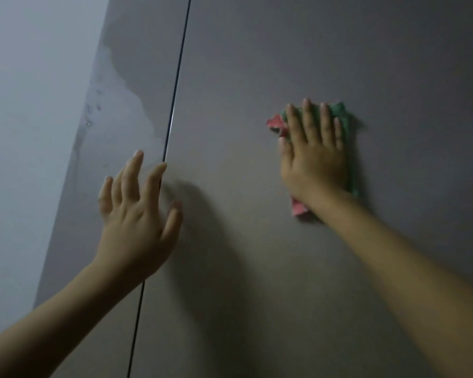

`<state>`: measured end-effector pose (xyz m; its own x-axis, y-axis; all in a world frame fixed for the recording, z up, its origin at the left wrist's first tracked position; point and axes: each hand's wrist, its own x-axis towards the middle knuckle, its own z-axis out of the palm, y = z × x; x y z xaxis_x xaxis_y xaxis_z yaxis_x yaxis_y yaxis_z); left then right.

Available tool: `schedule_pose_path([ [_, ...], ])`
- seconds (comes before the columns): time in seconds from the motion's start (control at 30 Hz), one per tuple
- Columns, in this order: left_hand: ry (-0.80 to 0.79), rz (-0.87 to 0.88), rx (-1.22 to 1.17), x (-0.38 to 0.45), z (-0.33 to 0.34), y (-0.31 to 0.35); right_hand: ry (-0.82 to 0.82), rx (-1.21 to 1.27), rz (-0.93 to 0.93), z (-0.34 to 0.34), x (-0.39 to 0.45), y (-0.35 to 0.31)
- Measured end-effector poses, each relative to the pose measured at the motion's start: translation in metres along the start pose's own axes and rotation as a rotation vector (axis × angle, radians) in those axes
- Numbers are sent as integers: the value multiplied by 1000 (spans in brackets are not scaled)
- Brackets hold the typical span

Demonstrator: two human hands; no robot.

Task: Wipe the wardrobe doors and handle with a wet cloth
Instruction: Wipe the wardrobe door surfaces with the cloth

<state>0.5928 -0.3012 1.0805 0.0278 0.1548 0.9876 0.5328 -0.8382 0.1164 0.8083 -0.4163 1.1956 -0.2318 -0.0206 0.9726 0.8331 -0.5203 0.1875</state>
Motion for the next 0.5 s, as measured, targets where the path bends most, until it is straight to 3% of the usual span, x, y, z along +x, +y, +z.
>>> schedule_pose_path([
  [0.03, -9, -11, -5, 0, -1, -8, 7, 30, -28, 3, -9, -26],
  [0.1, -24, -29, -14, 1, -2, -25, -71, 89, -336, 3, -43, -62],
  [0.2, -71, -42, -12, -3, -8, -52, -241, 112, -680, -12, -65, -56],
  [0.27, -84, -18, 3, -6, -11, -70, -220, 47, -633, -11, -48, -35],
  [0.4, -69, -55, -23, -16, -15, -109, -65, -5, 7, 7, -10, -69],
  [0.43, -69, -63, -31, -18, -14, -116, -43, 10, 65, 11, -14, -94],
  [0.5, -67, -46, -30, -22, -10, -129, -84, 62, -155, 12, -41, -135],
])
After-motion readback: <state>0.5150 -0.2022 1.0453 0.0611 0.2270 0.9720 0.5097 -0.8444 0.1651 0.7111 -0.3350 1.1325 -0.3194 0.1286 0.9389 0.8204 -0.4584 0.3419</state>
